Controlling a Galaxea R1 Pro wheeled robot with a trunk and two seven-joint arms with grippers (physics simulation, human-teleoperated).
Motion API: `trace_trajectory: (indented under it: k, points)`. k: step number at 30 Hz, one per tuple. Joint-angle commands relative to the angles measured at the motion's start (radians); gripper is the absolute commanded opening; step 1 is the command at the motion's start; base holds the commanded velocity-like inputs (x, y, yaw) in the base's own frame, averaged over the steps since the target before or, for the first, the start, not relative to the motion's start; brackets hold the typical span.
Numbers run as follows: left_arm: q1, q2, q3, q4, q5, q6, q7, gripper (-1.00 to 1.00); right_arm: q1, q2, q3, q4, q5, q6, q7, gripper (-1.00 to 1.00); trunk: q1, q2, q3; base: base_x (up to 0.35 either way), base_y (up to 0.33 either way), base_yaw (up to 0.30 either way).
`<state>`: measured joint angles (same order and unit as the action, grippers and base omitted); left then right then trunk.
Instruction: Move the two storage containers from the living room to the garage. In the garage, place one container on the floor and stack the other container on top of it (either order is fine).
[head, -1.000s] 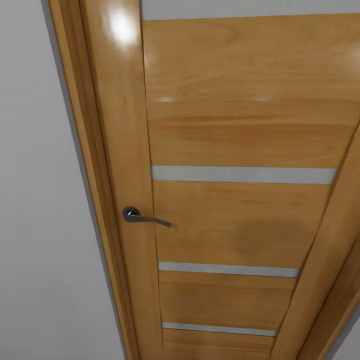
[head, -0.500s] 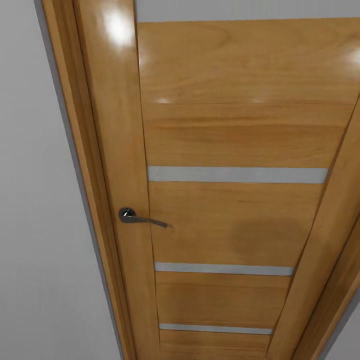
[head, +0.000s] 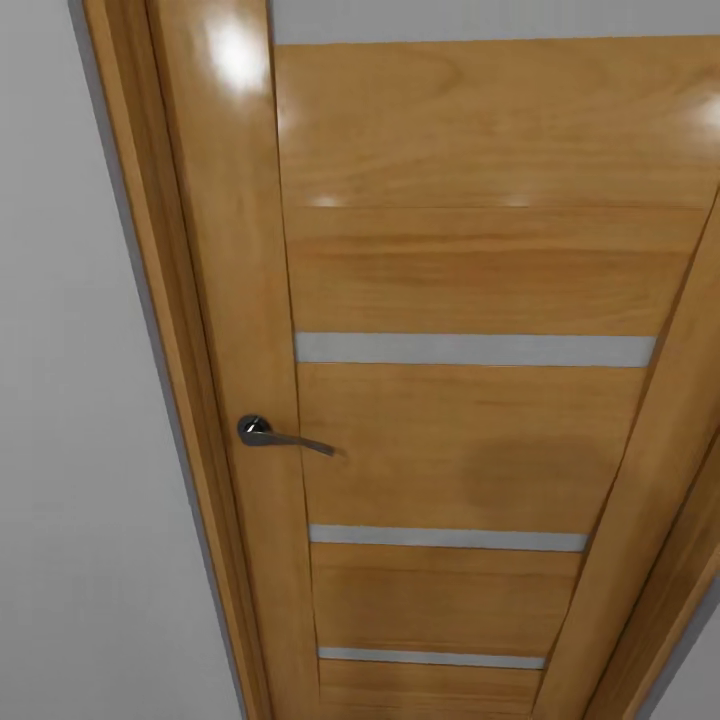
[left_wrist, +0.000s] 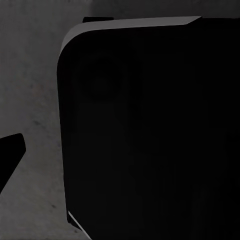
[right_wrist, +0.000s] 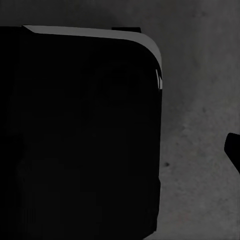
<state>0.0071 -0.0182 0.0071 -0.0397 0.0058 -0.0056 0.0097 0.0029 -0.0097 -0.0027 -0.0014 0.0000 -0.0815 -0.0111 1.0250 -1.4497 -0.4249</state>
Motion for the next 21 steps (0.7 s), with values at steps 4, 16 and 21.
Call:
trace_trajectory:
  k: [4,16,21]
  points:
    - [0.001,0.000,0.001,-0.002,0.001,-0.001,0.001,1.00,0.000,0.000,-0.001,0.000,0.000,-0.003,-0.001,1.00,0.000,0.000,-0.001,0.000,0.000,-0.007]
    - [0.001,0.000,0.001,-0.002,0.001,-0.001,0.001,1.00,0.000,-0.002,-0.003,0.000,-0.002,-0.003,-0.001,1.00,0.000,0.000,-0.001,0.000,0.000,-0.129]
    - [0.001,0.000,0.001,-0.002,0.000,-0.001,0.001,1.00,0.000,-0.003,-0.003,0.000,-0.002,-0.003,-0.001,1.00,0.000,0.000,-0.001,0.000,0.000,-0.008]
